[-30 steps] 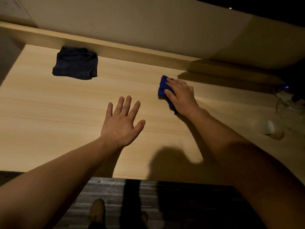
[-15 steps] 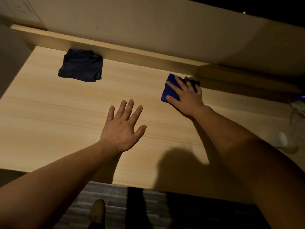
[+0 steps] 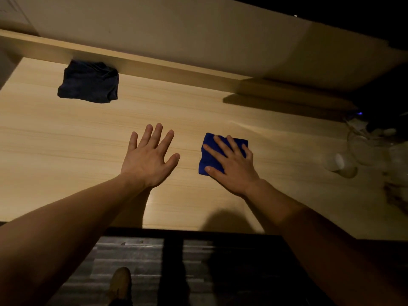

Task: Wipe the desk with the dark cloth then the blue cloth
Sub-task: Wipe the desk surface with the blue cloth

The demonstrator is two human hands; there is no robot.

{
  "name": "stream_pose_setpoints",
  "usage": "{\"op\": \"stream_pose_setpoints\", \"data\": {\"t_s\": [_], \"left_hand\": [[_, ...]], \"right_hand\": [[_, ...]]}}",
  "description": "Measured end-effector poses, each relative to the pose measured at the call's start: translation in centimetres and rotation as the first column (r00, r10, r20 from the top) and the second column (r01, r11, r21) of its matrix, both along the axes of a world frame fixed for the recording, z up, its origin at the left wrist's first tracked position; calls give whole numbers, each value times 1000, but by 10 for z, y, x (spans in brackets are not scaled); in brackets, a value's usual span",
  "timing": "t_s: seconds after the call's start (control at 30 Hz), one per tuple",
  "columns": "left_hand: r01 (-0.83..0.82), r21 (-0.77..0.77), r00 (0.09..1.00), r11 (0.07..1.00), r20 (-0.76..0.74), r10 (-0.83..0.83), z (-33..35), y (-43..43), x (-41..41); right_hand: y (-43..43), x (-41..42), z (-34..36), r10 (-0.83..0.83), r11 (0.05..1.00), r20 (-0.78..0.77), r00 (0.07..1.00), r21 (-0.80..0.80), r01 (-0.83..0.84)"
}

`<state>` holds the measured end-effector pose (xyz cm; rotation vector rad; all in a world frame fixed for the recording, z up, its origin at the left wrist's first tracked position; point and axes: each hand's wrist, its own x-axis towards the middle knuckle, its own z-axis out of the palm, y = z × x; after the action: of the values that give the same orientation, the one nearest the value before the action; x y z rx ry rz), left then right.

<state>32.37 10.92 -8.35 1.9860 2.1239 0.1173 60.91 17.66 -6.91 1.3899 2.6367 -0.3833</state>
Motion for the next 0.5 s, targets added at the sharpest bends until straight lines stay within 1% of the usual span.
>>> {"op": "stream_pose_setpoints", "data": {"t_s": [0.3,0.37,0.43,0.5], "left_hand": [[14,2,1000,1000,0,-14,3,-1,-1],[15,-2,1000,1000,3,-15,4,-1,0],[15,-6,1000,1000,5,-15,4,-1,-1],[14,-1,1000,1000,8,-14,3,-1,-1]], "right_hand": [[-96,23,3,16,999,10,1000,-44,-16],[-113,27,4,9,997,-1,1000,-82,-9],[-129,31,6,10,994,-41,999,-105,-14],[-146,36,10,1,996,-139,990,-89,-14]]}}
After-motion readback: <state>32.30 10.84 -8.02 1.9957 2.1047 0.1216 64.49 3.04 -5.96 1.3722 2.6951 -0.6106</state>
